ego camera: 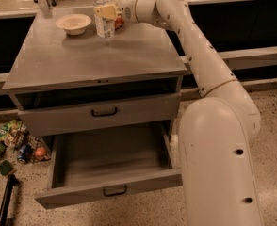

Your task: Pick blue plastic bottle from middle drawer and place on counter

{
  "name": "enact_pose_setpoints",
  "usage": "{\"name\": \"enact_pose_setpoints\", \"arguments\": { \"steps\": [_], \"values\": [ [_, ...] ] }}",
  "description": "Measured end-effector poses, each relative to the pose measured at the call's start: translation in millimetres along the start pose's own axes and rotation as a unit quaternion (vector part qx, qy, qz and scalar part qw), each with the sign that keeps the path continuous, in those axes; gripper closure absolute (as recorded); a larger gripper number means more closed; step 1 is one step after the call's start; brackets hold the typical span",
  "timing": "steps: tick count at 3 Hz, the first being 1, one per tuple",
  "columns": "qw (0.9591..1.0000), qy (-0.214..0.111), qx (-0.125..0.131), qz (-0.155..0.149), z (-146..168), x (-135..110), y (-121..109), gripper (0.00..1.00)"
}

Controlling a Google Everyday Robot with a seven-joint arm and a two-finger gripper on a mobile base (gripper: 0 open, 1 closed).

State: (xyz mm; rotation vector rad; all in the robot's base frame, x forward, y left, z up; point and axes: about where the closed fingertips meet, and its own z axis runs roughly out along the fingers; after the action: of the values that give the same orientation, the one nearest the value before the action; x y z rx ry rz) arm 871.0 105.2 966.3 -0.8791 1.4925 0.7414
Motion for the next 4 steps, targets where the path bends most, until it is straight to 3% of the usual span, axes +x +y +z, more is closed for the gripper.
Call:
{"name": "enact_pose_setpoints", "arguments": {
  "steps": [1, 2, 4],
  "values": [
    [1.0000, 0.003, -0.006, -0.007, 2.4, 5.4, 2.7, 0.13],
    [0.9998, 0.005, -0.016, -0.013, -0.2, 8.3, 5.6, 0.00],
    [0.9993, -0.018, -0.032, -0.002, -16.4, 8.4, 10.5, 0.00]
  ]
}}
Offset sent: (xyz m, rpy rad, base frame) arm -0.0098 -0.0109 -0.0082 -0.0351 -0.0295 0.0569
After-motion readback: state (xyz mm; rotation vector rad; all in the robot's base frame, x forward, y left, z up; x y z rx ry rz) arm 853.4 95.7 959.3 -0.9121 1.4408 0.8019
